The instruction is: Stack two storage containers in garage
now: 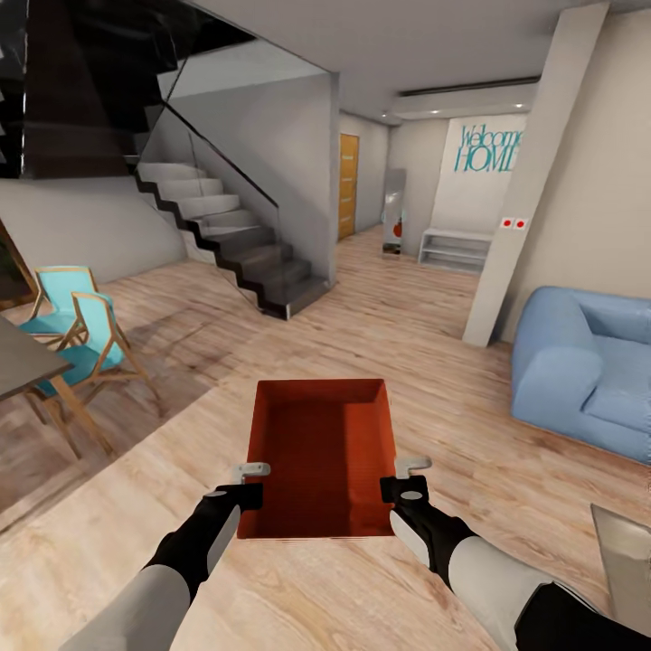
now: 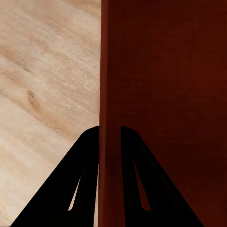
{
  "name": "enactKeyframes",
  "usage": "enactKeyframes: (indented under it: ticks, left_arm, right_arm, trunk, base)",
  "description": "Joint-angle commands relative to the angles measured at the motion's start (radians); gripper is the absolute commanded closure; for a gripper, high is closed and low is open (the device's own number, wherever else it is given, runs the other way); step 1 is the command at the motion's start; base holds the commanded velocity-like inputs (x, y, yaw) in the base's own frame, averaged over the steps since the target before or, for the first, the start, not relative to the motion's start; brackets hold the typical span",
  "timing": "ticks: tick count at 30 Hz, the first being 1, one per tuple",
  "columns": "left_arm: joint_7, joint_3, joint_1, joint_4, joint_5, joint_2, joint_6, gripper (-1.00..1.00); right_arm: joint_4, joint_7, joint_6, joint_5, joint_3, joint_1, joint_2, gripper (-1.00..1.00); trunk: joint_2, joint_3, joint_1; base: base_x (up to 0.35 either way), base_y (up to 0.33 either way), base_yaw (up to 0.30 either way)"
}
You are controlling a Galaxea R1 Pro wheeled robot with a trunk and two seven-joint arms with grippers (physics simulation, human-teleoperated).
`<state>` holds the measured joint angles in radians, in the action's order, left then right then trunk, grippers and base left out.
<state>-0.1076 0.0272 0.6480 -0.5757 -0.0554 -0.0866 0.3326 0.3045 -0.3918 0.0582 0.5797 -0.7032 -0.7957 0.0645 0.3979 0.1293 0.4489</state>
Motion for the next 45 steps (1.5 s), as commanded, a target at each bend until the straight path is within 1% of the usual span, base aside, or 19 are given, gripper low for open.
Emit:
enactKeyframes:
  ticks: [1, 19, 28, 42, 45]
  left_arm:
    - [-0.012, -0.004, 0.001, -0.015, 0.019, -0.001, -0.046, 1.00]
    - [-0.011, -0.004, 0.001, -0.017, 0.019, -0.001, -0.046, 1.00]
    - [-0.010, -0.004, 0.001, -0.014, 0.017, -0.001, -0.046, 1.00]
    - [-0.012, -0.002, 0.001, -0.011, 0.019, -0.001, -0.047, 1.00]
    - [-0.012, 0.000, 0.001, -0.011, 0.024, -0.004, -0.047, 1.00]
  right_arm:
    - [-0.001, -0.010, 0.006, 0.028, -0.021, 0.000, 0.001, 1.00]
    - [-0.001, -0.010, 0.007, 0.028, -0.020, 0.000, 0.002, 1.00]
    - [-0.001, -0.009, 0.006, 0.028, -0.025, 0.000, 0.003, 1.00]
    - [-0.001, -0.009, 0.004, 0.028, -0.021, 0.000, 0.004, 1.00]
    - [-0.001, -0.009, 0.004, 0.032, -0.019, 0.000, 0.004, 1.00]
  trunk:
    - [0.002, 0.002, 0.001]
    - [0.002, 0.002, 0.001]
    - [0.002, 0.002, 0.001]
    - [0.002, 0.002, 0.001]
    - [0.002, 0.002, 0.001]
  base:
    - [0.314, 0.120, -0.242]
    - [0.314, 0.120, -0.237]
    - [0.314, 0.120, -0.024]
    - [0.314, 0.120, 0.000]
    - [0.314, 0.120, 0.000]
